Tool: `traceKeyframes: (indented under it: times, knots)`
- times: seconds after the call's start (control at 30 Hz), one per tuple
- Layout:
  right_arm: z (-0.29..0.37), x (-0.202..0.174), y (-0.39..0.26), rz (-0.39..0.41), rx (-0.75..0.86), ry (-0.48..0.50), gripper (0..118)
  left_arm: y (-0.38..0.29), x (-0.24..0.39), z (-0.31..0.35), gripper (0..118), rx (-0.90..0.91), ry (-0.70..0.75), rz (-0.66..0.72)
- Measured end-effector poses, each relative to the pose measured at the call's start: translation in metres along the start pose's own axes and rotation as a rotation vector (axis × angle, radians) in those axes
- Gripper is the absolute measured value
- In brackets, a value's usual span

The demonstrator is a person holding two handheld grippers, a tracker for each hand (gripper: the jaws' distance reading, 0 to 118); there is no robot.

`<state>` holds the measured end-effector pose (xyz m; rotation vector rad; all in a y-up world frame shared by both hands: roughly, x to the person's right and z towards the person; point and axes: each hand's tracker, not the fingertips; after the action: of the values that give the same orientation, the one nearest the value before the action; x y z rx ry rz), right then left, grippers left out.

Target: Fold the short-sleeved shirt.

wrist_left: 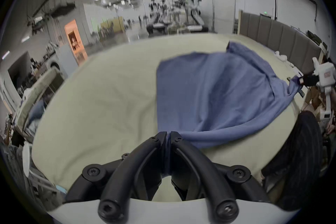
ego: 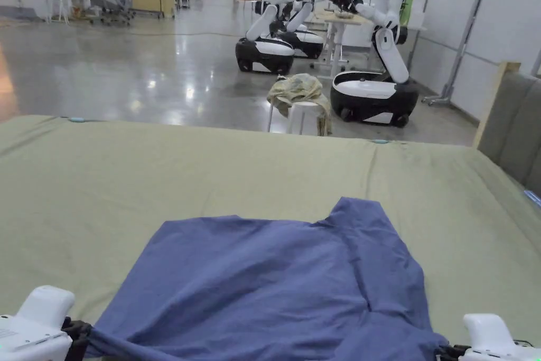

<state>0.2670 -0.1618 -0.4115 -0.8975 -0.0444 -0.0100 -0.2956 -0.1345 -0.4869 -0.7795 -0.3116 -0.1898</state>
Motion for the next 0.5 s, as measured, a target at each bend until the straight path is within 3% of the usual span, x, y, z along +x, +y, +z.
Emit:
traceKeyframes:
  times: [0.07, 0.1, 0.13, 0.17, 0.2, 0.23, 0.37, 0.4, 0.43, 0.47, 0.5]
  knots:
    - [-0.001, 0.002, -0.003, -0.025, 0.003, 0.013, 3, 0.001, 0.000, -0.002, 6, -0.064, -0.028, 0.001]
    - [0.004, 0.004, -0.003, -0.056, 0.023, 0.037, 12, 0.004, 0.001, 0.000, 7, -0.042, -0.017, -0.004]
    - [0.011, 0.005, 0.000, -0.082, 0.059, 0.063, 34, 0.007, 0.004, 0.006, 17, -0.016, -0.010, -0.007]
    - [0.019, 0.005, 0.003, -0.088, 0.097, 0.071, 70, 0.011, 0.008, 0.015, 42, 0.049, 0.002, 0.005]
    - [0.027, 0.003, 0.005, -0.084, 0.133, 0.069, 111, 0.012, 0.010, 0.027, 81, 0.094, -0.008, 0.020]
    - [0.047, -0.005, 0.004, -0.073, 0.214, 0.070, 118, 0.014, 0.017, 0.041, 98, 0.164, -0.021, 0.038]
    - [0.091, -0.034, -0.002, -0.081, 0.422, 0.131, 115, 0.004, 0.038, 0.077, 99, 0.338, 0.032, 0.034]
    - [0.096, -0.041, -0.005, -0.090, 0.455, 0.145, 106, 0.000, 0.044, 0.080, 99, 0.345, 0.049, 0.032]
    - [0.100, -0.048, -0.007, -0.095, 0.465, 0.156, 92, -0.005, 0.049, 0.082, 98, 0.328, 0.049, 0.033]
    - [0.099, -0.055, -0.009, -0.093, 0.445, 0.150, 66, -0.014, 0.039, 0.075, 95, 0.305, 0.056, 0.036]
    - [0.097, -0.061, -0.009, -0.097, 0.436, 0.150, 33, -0.020, 0.037, 0.074, 71, 0.275, 0.052, 0.030]
